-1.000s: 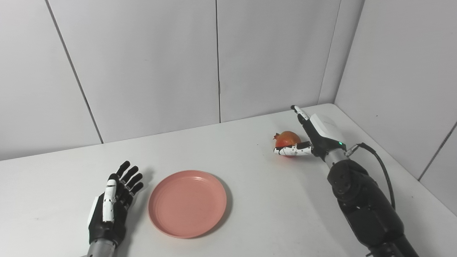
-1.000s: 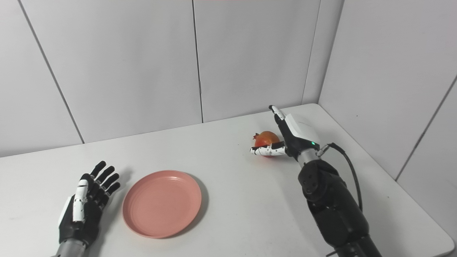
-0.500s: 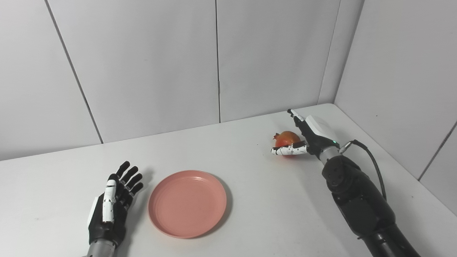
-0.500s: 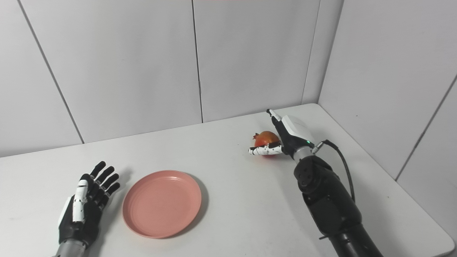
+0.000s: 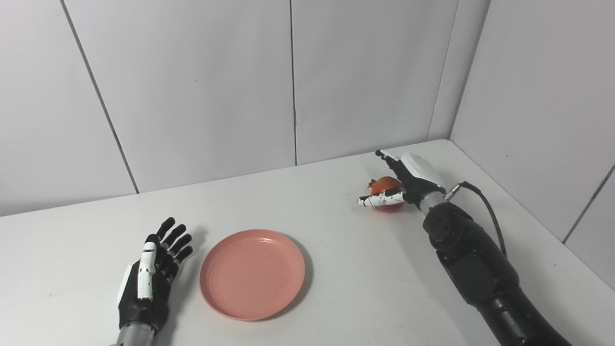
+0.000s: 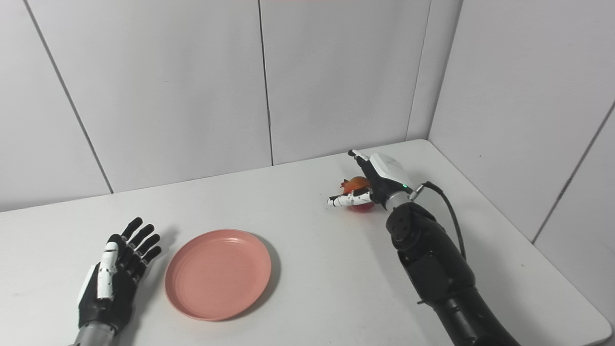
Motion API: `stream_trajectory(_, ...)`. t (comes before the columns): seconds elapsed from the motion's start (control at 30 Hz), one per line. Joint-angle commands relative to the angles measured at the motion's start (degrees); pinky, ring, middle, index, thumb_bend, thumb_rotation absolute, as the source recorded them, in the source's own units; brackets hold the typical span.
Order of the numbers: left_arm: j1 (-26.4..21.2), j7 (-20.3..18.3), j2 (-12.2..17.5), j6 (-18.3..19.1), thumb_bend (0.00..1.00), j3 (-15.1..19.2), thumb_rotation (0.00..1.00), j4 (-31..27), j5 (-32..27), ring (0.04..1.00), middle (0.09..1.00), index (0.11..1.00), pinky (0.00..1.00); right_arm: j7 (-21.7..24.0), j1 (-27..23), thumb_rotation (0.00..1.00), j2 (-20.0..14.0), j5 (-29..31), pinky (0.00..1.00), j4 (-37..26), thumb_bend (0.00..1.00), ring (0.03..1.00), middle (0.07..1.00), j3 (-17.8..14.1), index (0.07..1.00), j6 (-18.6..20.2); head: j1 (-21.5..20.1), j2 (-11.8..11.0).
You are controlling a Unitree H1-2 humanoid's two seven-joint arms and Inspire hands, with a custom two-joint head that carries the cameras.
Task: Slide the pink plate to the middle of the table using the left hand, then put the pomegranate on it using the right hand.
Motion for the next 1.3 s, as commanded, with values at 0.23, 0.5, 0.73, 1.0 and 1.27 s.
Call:
stream_trajectory(0.23, 0.54, 0.13, 0.65, 2.05, 0.39, -0.01, 1.0, 0.49, -0.35, 0.863, 0.872, 0.857, 0.86, -1.6, -3.79, 0.36, -2.55, -0.26, 0.75, 2.11, 0.99, 0.851, 0.88, 1.58, 0.883, -0.57, 0.03, 0.38)
stream_trajectory(0.5, 0.59, 0.16, 0.81, 2.22, 0.4, -0.15, 1.0, 0.27, -0.24, 0.866, 0.876, 0.862, 0.86, -1.35, -3.65, 0.34, -3.25, -0.41, 0.75, 1.97, 0.99, 0.848, 0.877, 2.64, 0.865, -0.33, 0.09, 0.84)
stream_trajectory(0.73, 0.54, 0.34, 0.76, 2.21, 0.4, -0.03, 1.0, 0.19, -0.21, 0.861, 0.871, 0.858, 0.86, 1.45, -3.66, 0.29, -4.02, -1.11, 0.77, 0.49, 0.98, 0.861, 0.895, 3.57, 0.883, 3.55, 0.03, 1.05)
stream_trajectory(1.0, 0.54, -0.01, 0.9, 2.24, 0.41, -0.19, 1.0, 0.0, -0.34, 0.865, 0.876, 0.863, 0.86, -0.06, -3.24, 0.15, -3.55, -0.89, 0.63, 0.46, 0.89, 0.731, 0.783, 3.27, 0.78, 4.26, 0.26, 1.38)
stream_trajectory(1.27, 0.49, 0.37, 0.77, 2.87, 0.41, -0.15, 1.0, -0.24, -0.28, 0.865, 0.877, 0.863, 0.86, -2.72, -2.25, 0.09, -3.58, -0.33, 0.49, 1.4, 0.71, 0.561, 0.614, 3.02, 0.598, 3.25, 0.42, 1.59)
